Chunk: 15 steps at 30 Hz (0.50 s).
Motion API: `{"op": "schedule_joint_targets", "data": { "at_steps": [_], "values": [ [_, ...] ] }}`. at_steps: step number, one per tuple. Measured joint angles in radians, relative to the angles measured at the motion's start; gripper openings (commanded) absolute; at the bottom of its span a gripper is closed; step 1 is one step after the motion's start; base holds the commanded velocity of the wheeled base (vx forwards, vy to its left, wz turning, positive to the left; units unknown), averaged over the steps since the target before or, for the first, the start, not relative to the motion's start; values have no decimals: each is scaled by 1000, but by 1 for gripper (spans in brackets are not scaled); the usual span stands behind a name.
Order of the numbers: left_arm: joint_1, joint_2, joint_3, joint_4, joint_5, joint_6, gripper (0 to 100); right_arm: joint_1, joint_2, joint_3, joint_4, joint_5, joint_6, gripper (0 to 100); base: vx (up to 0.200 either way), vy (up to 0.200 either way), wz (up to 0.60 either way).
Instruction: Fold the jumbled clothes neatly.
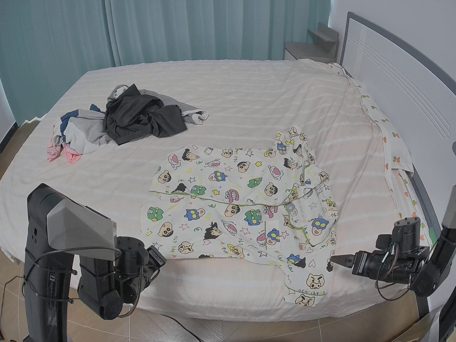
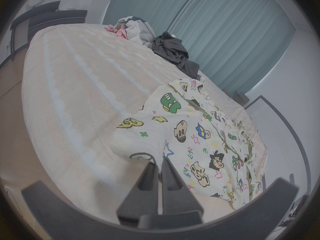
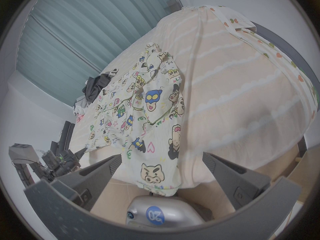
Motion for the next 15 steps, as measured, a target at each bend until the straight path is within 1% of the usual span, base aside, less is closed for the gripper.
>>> {"op": "schedule_joint_targets", "data": {
  "at_steps": [3,7,9,12,15],
  "values": [
    [2,-28,15,0,6,1,0,-3,98,1,-109,-8,-23,100,0,0,0],
    [9,-66,32,0,9,0,0,-3,229,14,-294,-13,-64,100,0,0,0],
    [17,-84,40,0,9,0,0,-3,289,23,-359,-13,-87,100,0,0,0],
    [37,-104,48,0,10,-3,0,-3,365,32,-397,-1,-128,100,0,0,0],
    [48,-116,54,0,11,-5,0,0,406,23,-399,22,-135,100,0,0,0]
  ]
}}
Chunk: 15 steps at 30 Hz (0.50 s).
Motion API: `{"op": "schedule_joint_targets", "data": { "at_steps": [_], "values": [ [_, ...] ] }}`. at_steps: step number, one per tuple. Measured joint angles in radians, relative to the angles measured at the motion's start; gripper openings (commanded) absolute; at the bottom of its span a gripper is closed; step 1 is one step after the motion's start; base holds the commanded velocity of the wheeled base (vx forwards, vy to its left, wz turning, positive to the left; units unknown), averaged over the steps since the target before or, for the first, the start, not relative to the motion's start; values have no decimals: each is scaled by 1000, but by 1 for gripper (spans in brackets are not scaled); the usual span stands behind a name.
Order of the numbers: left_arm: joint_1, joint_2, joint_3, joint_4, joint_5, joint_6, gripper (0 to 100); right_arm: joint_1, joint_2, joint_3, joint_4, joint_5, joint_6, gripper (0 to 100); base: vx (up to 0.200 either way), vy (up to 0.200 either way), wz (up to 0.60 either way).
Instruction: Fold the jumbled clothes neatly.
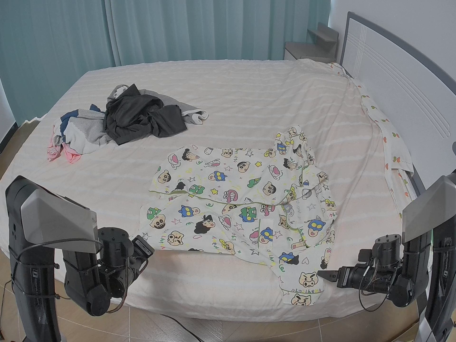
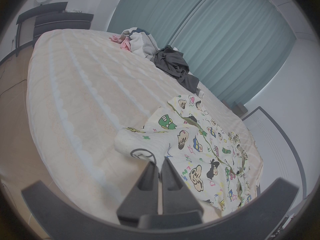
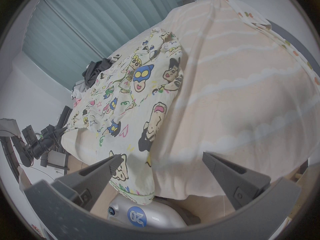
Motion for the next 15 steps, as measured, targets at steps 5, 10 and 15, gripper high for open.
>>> {"op": "schedule_joint_targets", "data": {
  "at_steps": [5,10,15],
  "values": [
    [3,-8,4,0,0,-1,0,17,38,-37,-1,17,-2,100,0,0,0],
    [1,-5,4,0,-1,-2,0,52,51,-63,-1,24,-2,100,0,0,0],
    [-2,2,4,0,0,-3,0,116,70,-103,-1,26,2,100,0,0,0]
  ]
}}
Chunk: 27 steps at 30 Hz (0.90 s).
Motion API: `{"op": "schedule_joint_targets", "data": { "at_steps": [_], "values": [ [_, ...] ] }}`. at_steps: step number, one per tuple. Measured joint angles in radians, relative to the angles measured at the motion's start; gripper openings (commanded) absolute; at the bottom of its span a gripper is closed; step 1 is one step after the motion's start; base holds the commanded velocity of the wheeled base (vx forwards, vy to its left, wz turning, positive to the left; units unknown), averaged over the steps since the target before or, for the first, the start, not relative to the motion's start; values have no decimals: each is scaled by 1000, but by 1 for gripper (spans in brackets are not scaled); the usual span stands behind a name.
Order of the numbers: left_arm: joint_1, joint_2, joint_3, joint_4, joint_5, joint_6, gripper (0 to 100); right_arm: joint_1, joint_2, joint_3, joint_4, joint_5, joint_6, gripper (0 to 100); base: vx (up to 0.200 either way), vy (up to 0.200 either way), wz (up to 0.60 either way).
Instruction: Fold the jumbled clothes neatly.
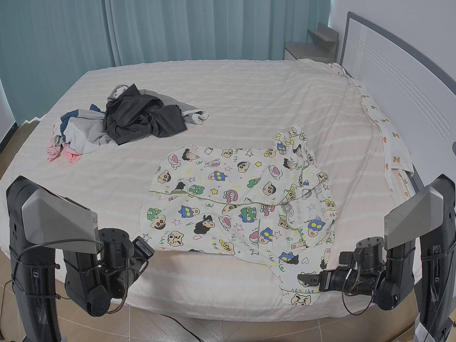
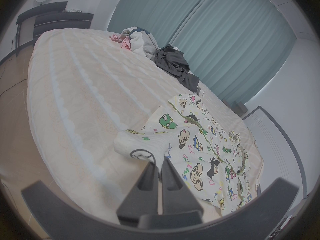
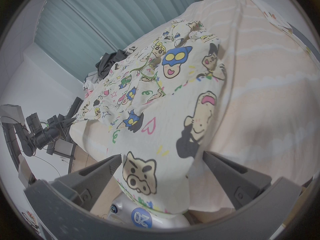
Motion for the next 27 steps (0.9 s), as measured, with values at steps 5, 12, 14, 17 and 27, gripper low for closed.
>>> {"op": "schedule_joint_targets", "data": {
  "at_steps": [5,12,14,17,27],
  "values": [
    [-3,6,1,0,1,1,0,19,29,-45,0,-3,3,0,0,0,0],
    [-10,17,3,0,1,4,0,18,39,-51,0,-13,6,0,0,0,0],
    [-15,20,7,0,1,6,0,17,37,-41,0,-17,10,0,0,0,0],
    [-20,22,9,0,1,15,0,16,29,-28,0,-17,29,0,0,0,0],
    [-46,12,54,-1,1,121,0,16,-83,78,-1,-8,79,0,0,0,0]
  ]
}}
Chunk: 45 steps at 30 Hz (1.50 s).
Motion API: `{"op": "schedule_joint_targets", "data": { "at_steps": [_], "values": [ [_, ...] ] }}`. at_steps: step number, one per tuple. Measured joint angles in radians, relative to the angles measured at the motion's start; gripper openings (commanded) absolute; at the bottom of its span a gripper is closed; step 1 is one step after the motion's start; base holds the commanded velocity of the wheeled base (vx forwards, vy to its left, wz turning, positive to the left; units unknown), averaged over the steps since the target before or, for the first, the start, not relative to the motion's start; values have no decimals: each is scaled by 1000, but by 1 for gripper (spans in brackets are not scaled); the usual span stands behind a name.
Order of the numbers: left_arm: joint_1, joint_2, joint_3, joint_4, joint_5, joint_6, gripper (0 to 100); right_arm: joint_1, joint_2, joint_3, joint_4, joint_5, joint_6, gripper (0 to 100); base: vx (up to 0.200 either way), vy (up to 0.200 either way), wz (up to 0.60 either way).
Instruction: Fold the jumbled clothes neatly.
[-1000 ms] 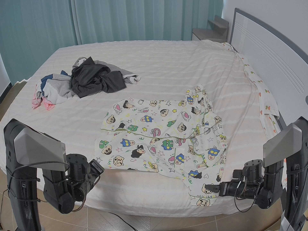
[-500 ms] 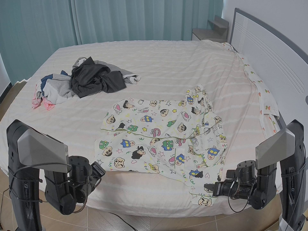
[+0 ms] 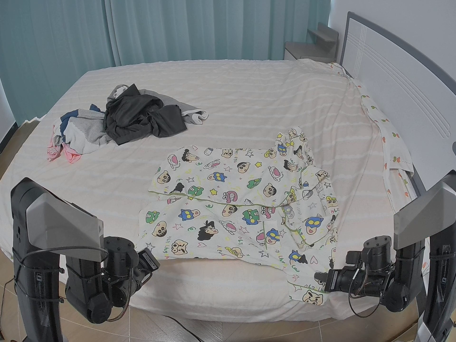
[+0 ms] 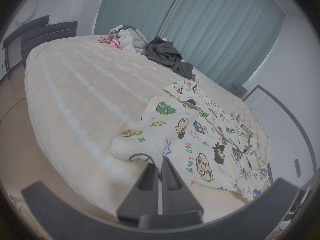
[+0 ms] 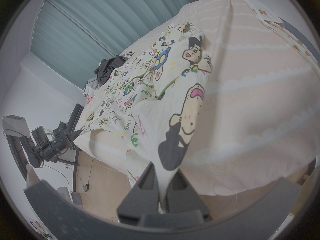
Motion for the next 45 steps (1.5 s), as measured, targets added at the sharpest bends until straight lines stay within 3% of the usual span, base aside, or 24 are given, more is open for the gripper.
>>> {"op": "schedule_joint_targets", "data": {
  "at_steps": [11,32,33,45],
  "values": [
    [-31,-11,88,0,-3,-35,0,1,-52,107,-1,3,14,0,0,0,0],
    [-77,-1,139,0,-14,-102,0,5,-13,116,1,-38,10,0,0,0,0],
    [-77,0,137,0,-13,-102,0,5,-11,116,0,-38,11,100,0,0,0],
    [-70,19,126,0,-14,-111,0,18,-3,69,2,-35,39,100,0,0,0]
  ]
}}
